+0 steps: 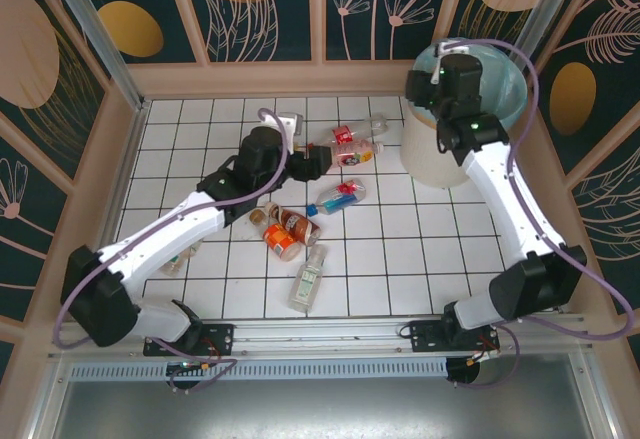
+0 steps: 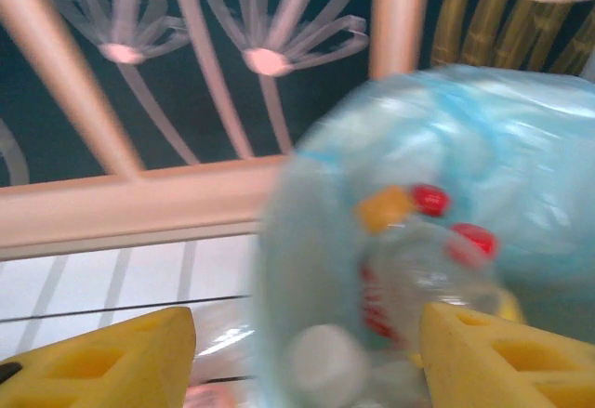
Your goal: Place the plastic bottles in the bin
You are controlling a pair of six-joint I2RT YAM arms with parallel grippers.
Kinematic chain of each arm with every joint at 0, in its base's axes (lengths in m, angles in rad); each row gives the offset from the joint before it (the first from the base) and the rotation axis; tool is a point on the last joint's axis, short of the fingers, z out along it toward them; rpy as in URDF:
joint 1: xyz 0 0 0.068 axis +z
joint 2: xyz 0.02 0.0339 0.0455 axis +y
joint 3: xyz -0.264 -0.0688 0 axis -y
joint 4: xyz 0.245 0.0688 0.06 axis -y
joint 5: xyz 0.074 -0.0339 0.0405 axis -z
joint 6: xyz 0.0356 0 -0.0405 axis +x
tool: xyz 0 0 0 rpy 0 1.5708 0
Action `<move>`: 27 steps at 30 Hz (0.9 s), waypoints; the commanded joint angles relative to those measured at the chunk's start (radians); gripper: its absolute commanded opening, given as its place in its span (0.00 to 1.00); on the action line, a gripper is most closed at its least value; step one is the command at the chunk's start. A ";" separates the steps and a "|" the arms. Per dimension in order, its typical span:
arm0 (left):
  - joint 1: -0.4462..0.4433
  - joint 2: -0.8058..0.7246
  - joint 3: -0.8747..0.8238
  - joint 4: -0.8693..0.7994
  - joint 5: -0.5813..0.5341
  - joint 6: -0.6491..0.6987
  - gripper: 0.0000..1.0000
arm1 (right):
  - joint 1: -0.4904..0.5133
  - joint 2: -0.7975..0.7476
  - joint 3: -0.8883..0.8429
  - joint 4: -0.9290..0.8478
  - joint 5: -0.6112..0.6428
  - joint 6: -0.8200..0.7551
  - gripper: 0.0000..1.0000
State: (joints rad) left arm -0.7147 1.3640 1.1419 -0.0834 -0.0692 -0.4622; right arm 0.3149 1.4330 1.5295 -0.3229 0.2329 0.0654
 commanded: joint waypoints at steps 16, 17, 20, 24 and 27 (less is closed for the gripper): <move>-0.005 -0.420 -0.306 -0.413 -0.370 -0.144 0.88 | 0.453 0.113 -0.215 0.103 -0.187 -0.043 0.67; -0.004 -0.423 -0.321 -0.414 -0.366 -0.153 0.88 | 0.451 0.141 -0.202 0.079 -0.152 -0.052 0.67; -0.004 -0.421 -0.367 -0.399 -0.337 -0.177 0.88 | 0.423 0.231 -0.158 0.012 -0.036 -0.098 0.69; -0.003 -0.406 -0.419 -0.332 -0.276 -0.179 0.87 | 0.320 0.324 -0.099 -0.070 0.008 -0.020 0.70; -0.003 -0.390 -0.436 -0.296 -0.256 -0.171 0.87 | 0.253 0.340 -0.123 -0.036 -0.100 0.003 0.70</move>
State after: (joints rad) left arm -0.7147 0.9627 0.7189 -0.4385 -0.3588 -0.6189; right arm 0.6182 1.7729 1.3804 -0.3397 0.1543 0.0254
